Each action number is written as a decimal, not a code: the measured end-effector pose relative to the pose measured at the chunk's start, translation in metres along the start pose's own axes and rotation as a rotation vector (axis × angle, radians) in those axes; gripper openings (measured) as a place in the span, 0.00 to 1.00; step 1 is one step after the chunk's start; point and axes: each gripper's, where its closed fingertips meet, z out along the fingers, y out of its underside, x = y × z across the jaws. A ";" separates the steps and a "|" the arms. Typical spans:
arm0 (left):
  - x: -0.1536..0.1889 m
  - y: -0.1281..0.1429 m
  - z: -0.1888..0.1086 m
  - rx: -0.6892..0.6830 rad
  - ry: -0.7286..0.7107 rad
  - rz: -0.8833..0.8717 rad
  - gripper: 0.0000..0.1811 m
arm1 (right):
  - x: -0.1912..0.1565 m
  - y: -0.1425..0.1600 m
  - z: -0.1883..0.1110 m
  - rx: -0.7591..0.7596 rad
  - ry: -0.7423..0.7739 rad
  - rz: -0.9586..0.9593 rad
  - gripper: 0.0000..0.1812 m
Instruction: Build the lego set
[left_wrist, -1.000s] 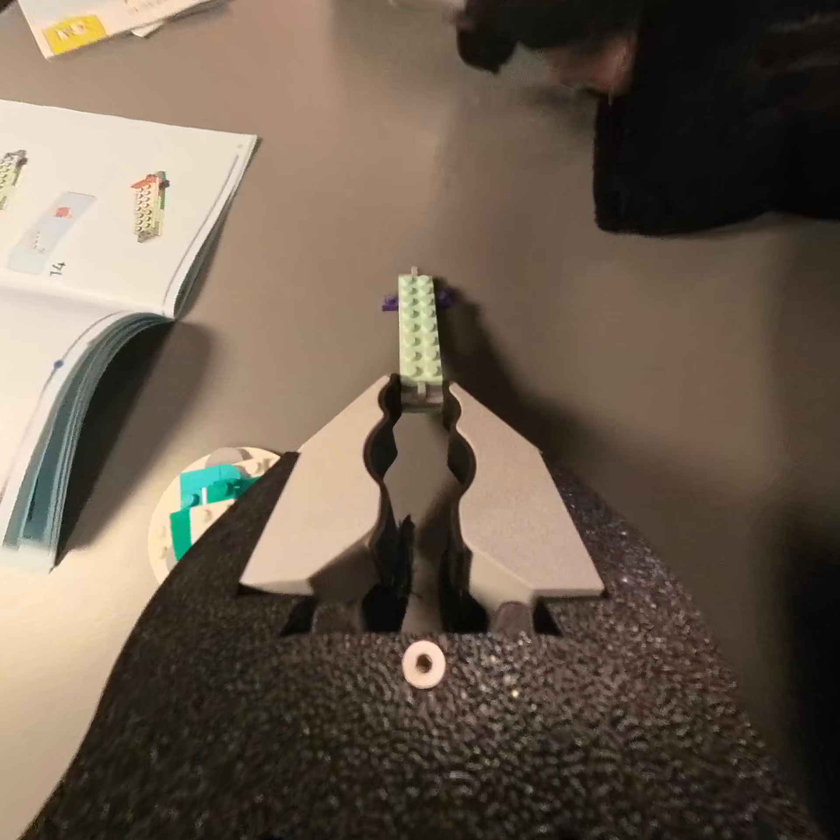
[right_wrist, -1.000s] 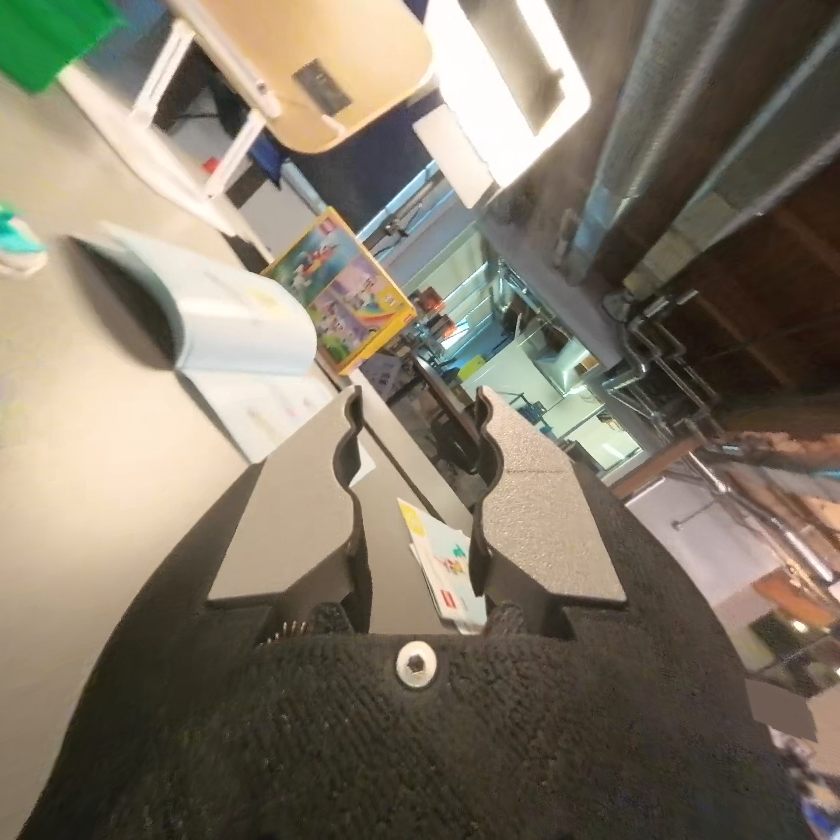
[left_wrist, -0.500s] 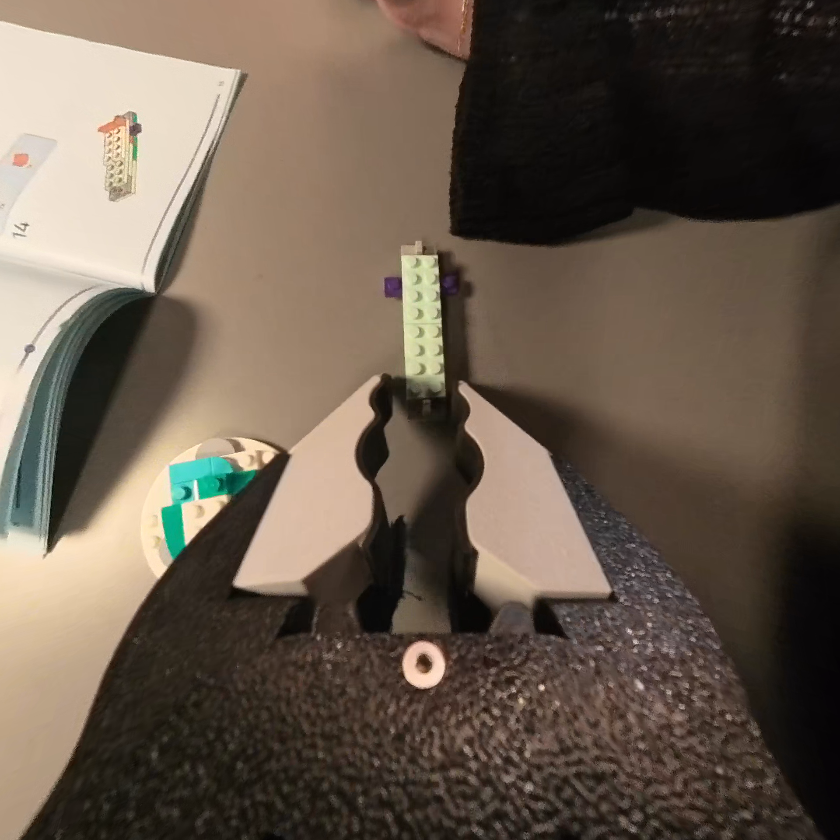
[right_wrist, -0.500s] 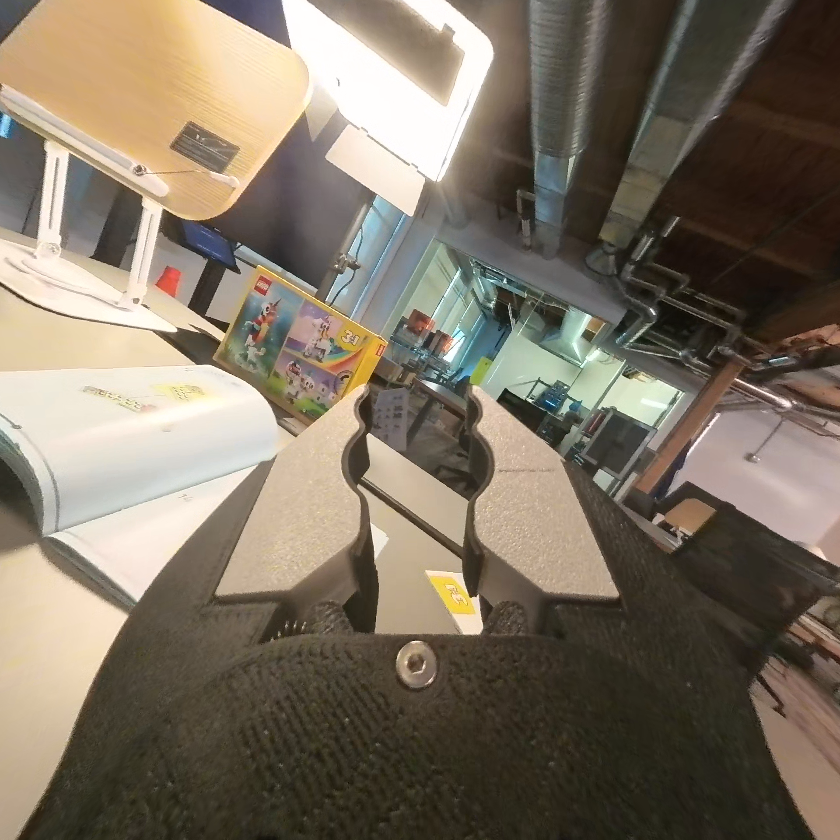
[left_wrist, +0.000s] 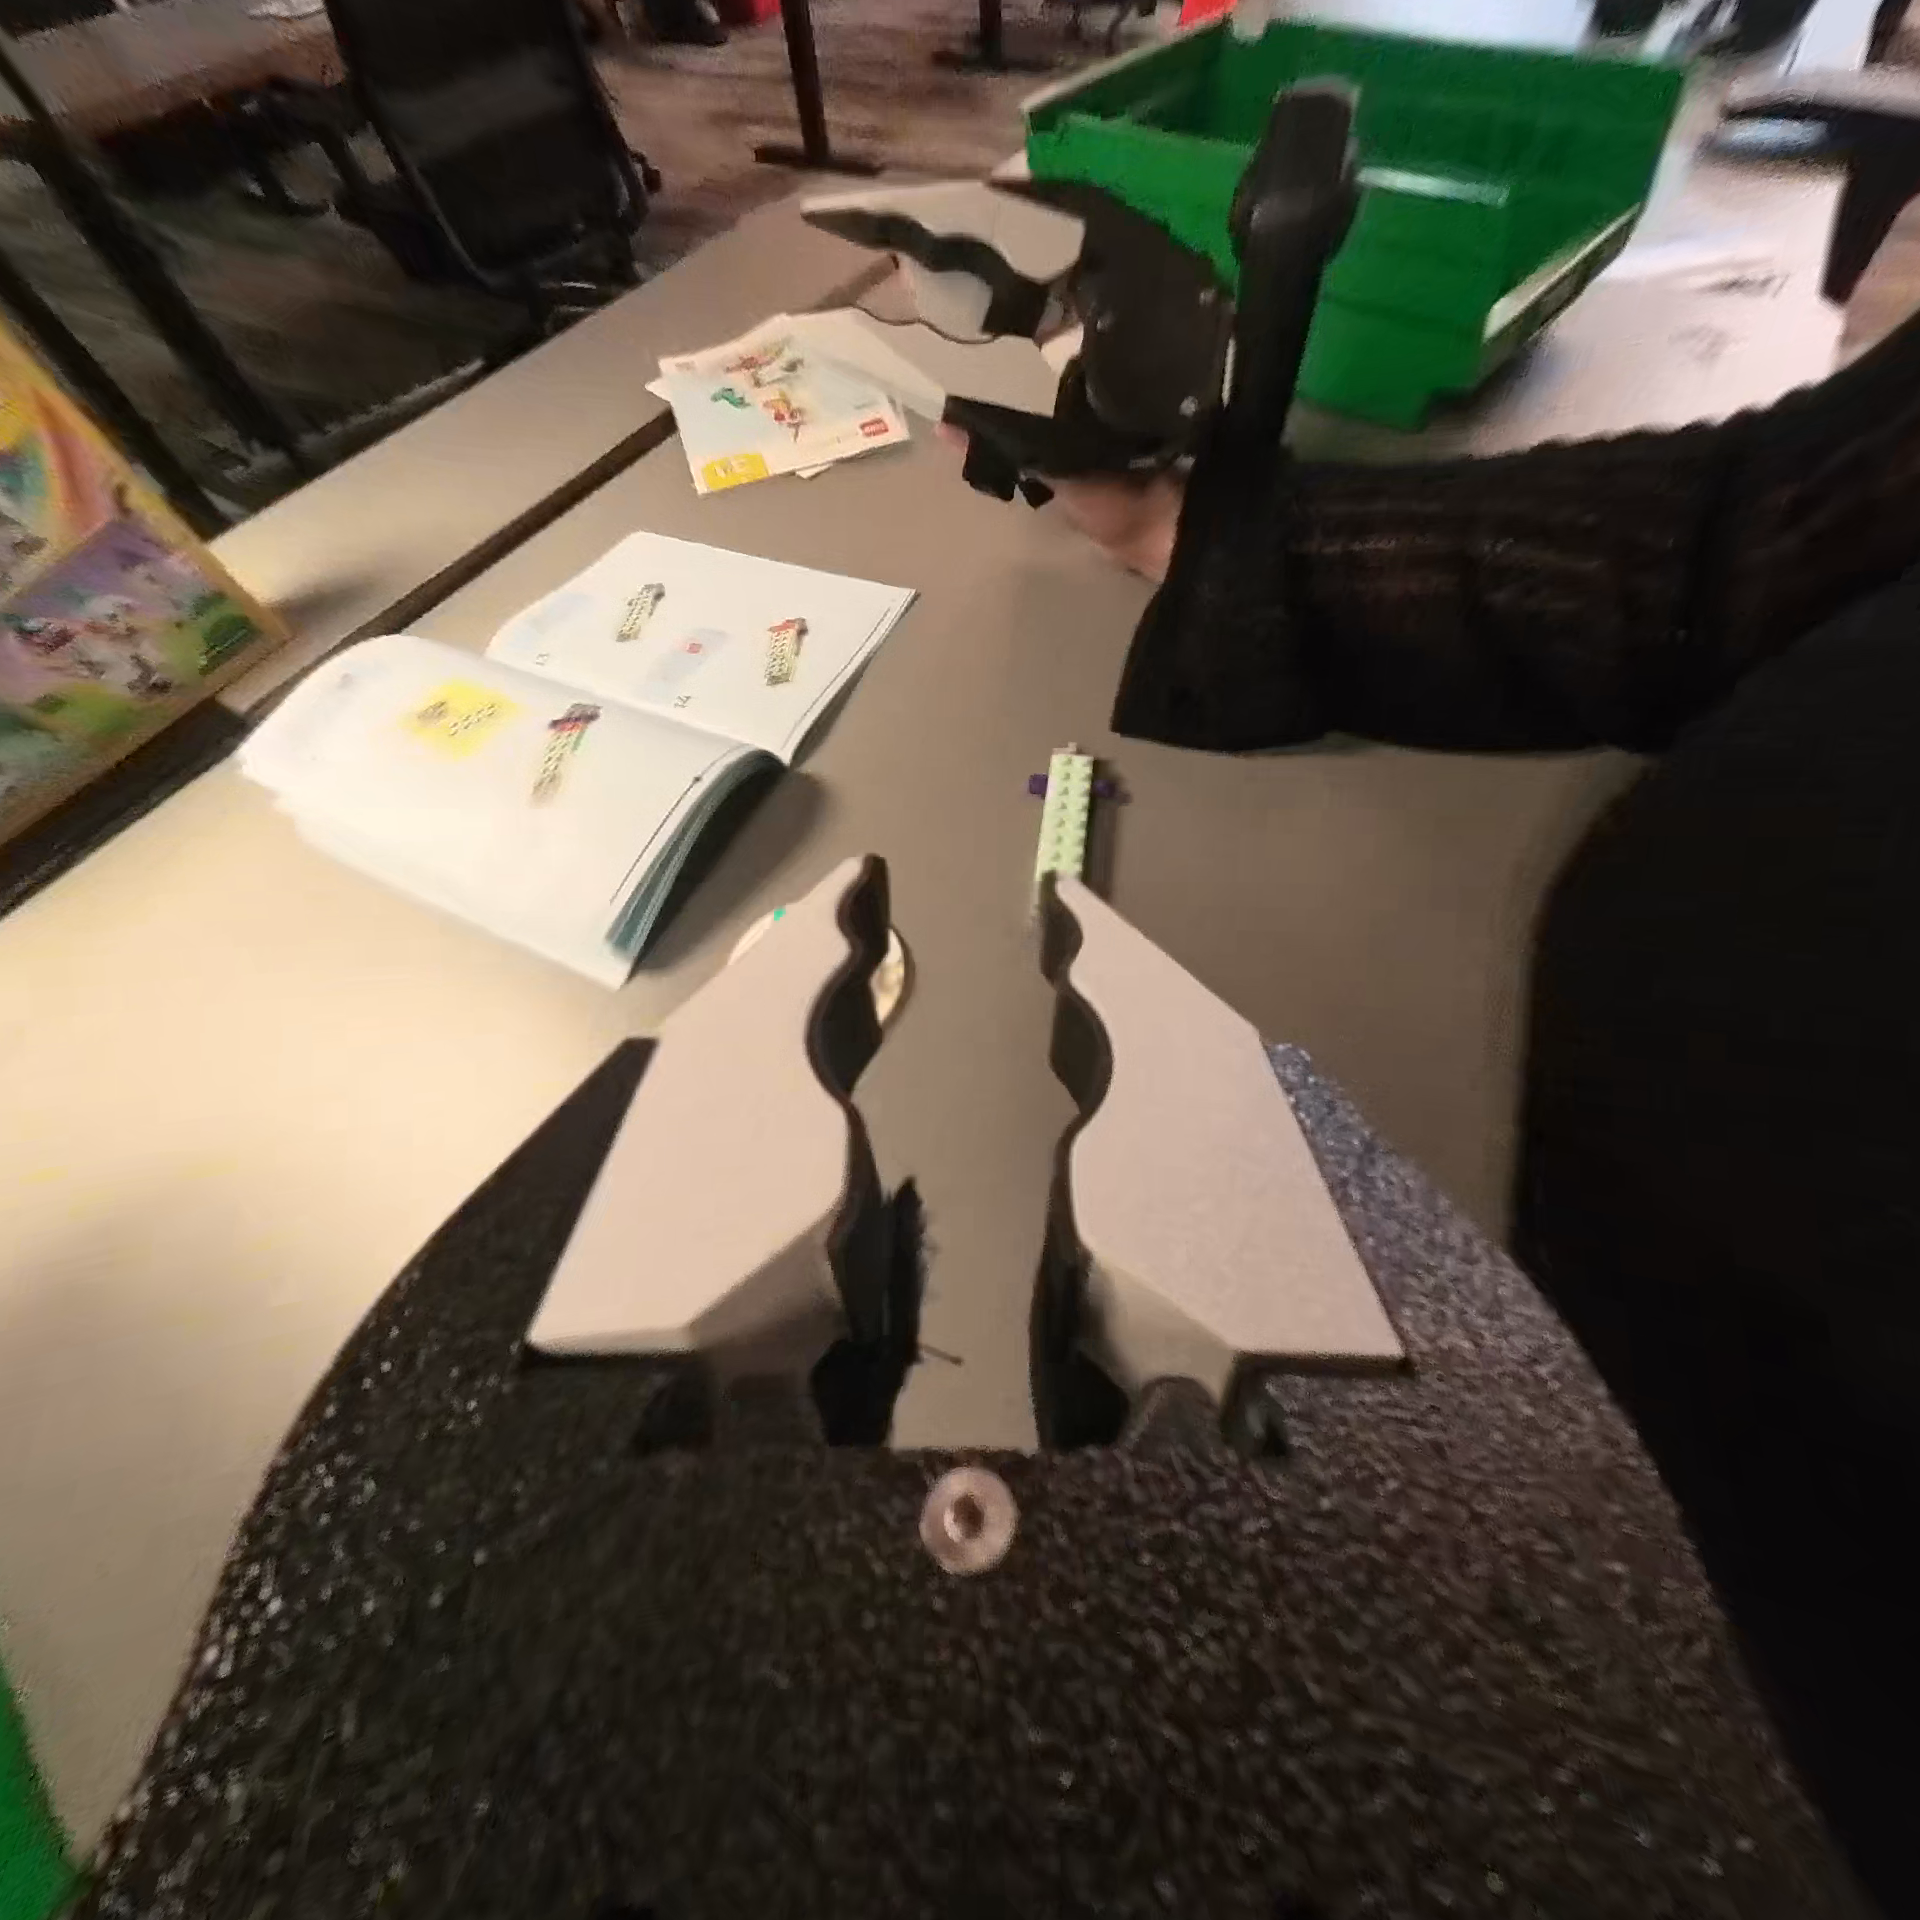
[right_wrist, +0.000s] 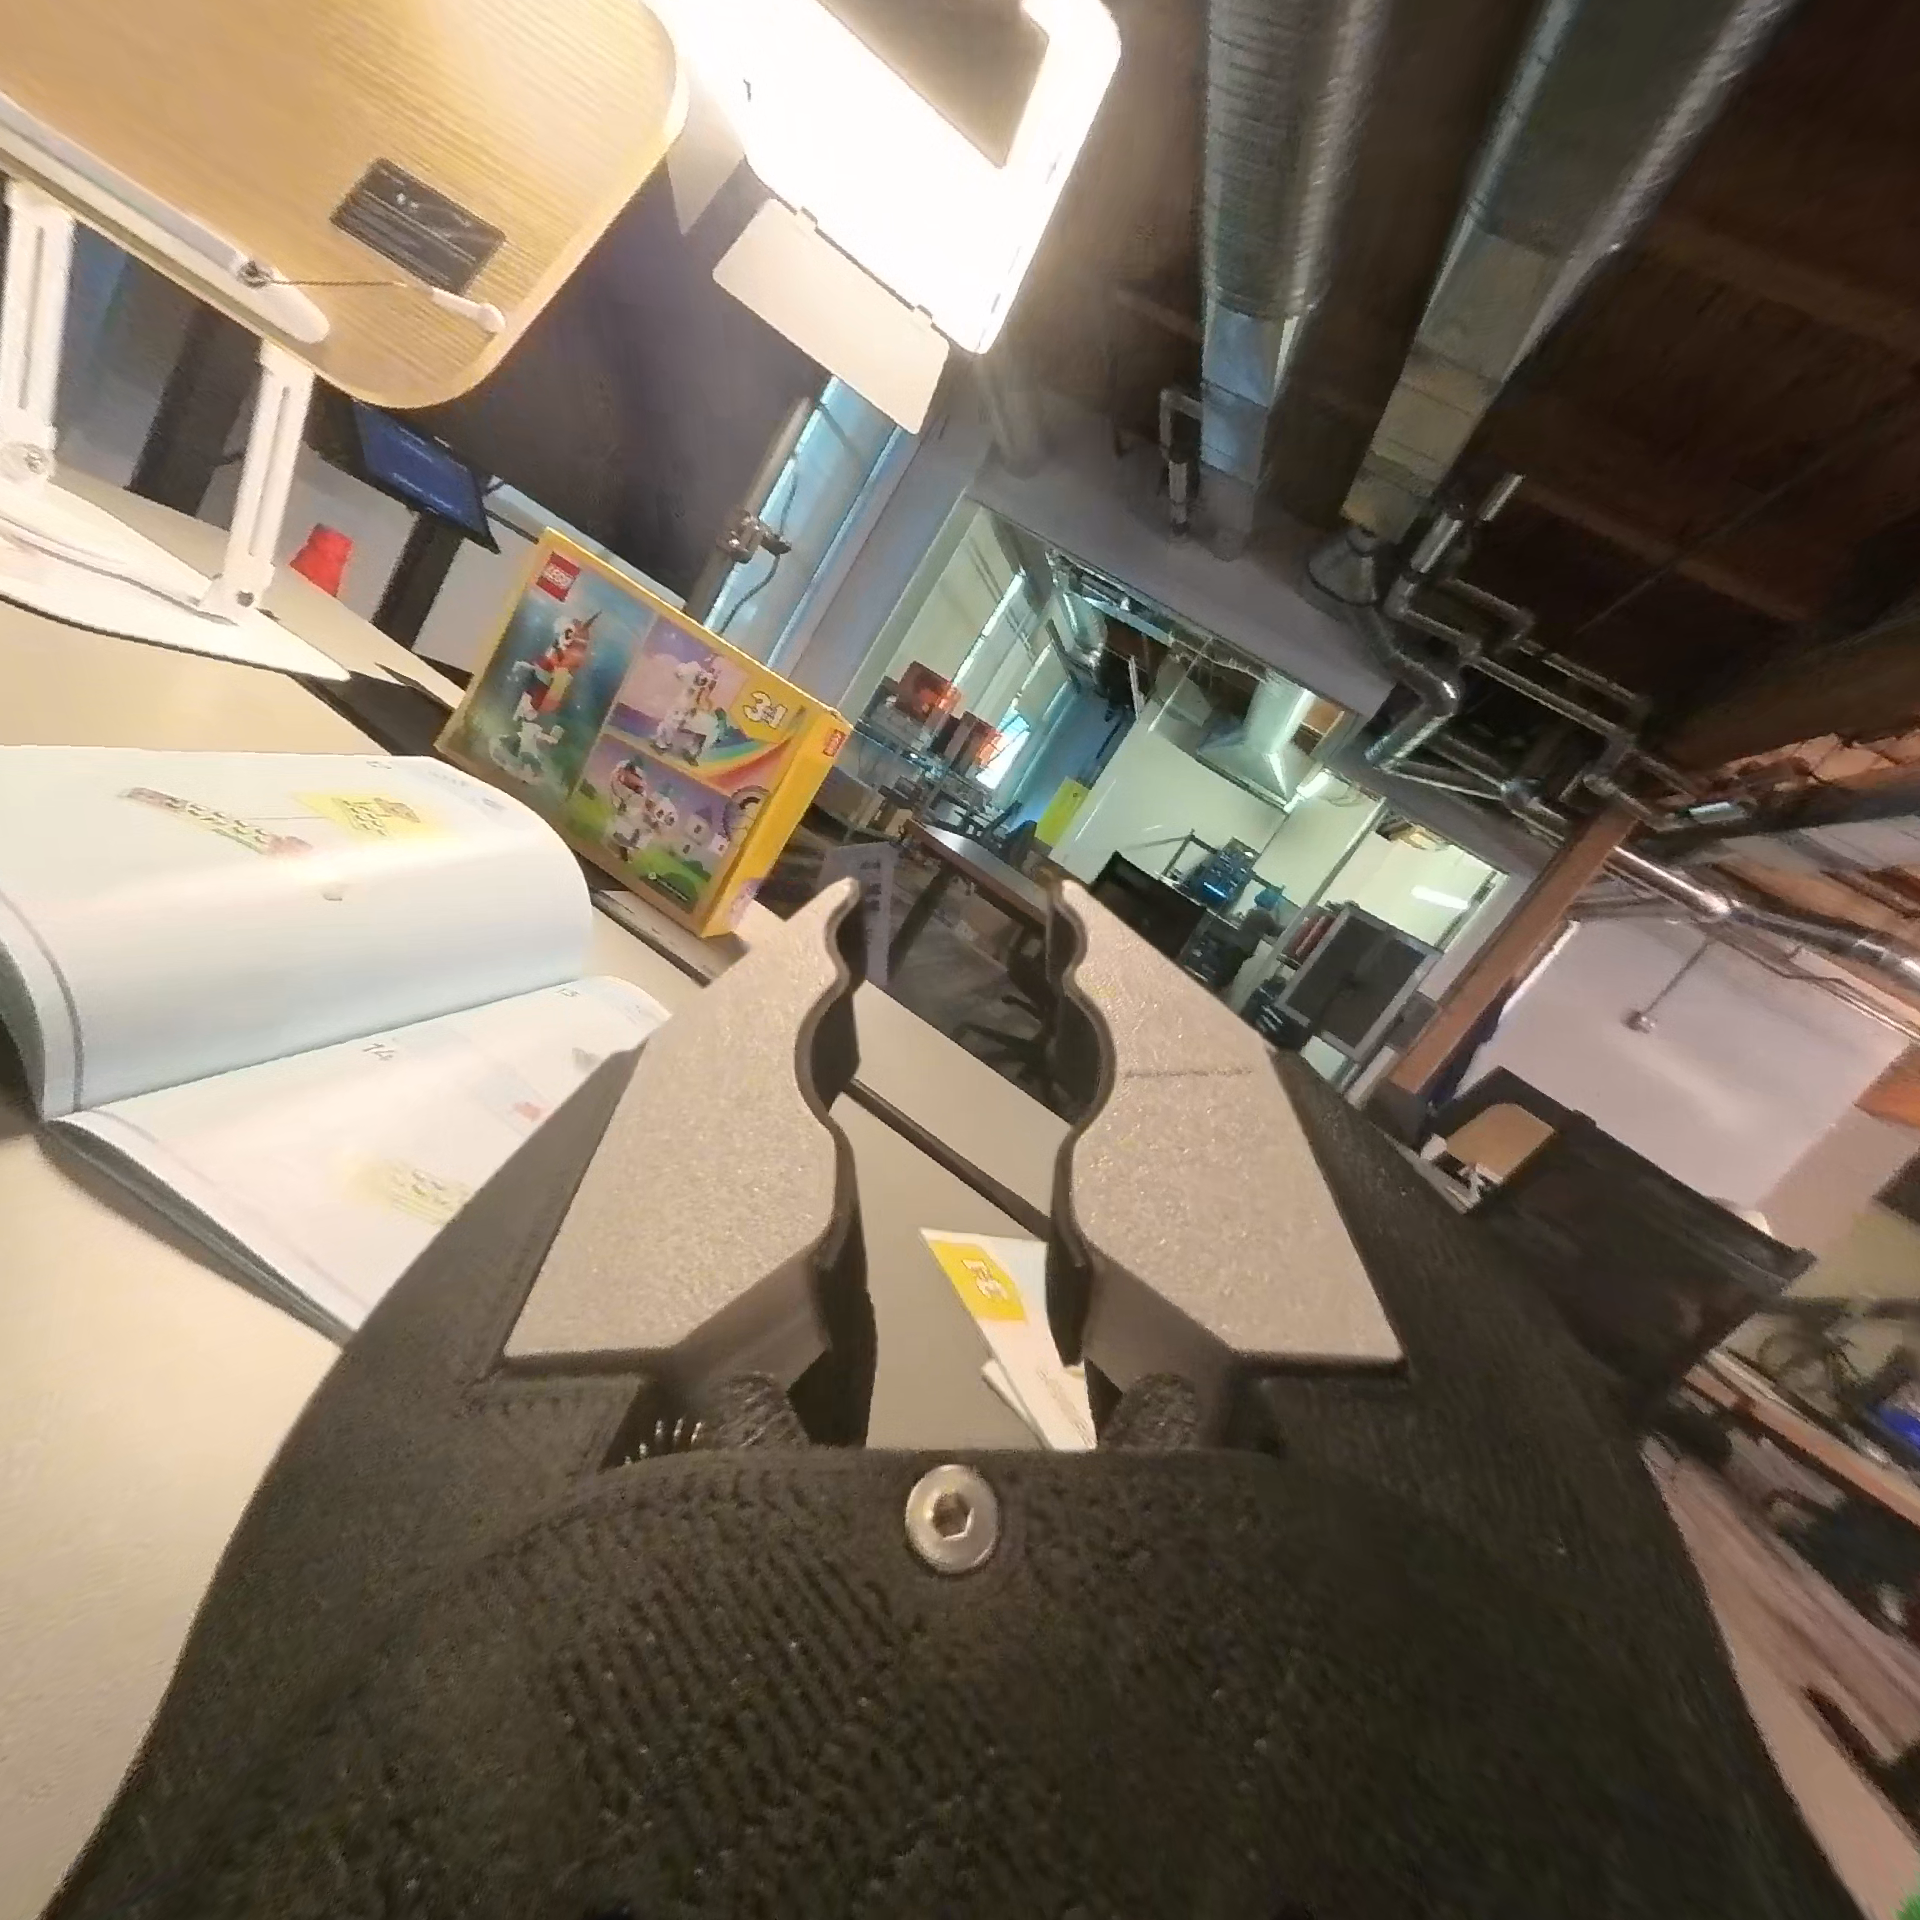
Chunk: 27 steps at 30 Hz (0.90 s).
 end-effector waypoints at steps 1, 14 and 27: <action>-0.002 -0.003 -0.018 0.017 -0.005 -0.040 0.15 | 0.004 0.001 -0.002 -0.007 0.021 0.004 0.18; -0.156 0.039 -0.227 -0.039 -0.530 -0.214 0.19 | 0.027 0.013 -0.030 -0.166 0.183 -0.098 0.15; -0.239 0.130 -0.221 -0.297 -0.472 -0.302 0.16 | 0.043 0.026 -0.047 -0.320 0.327 -0.167 0.13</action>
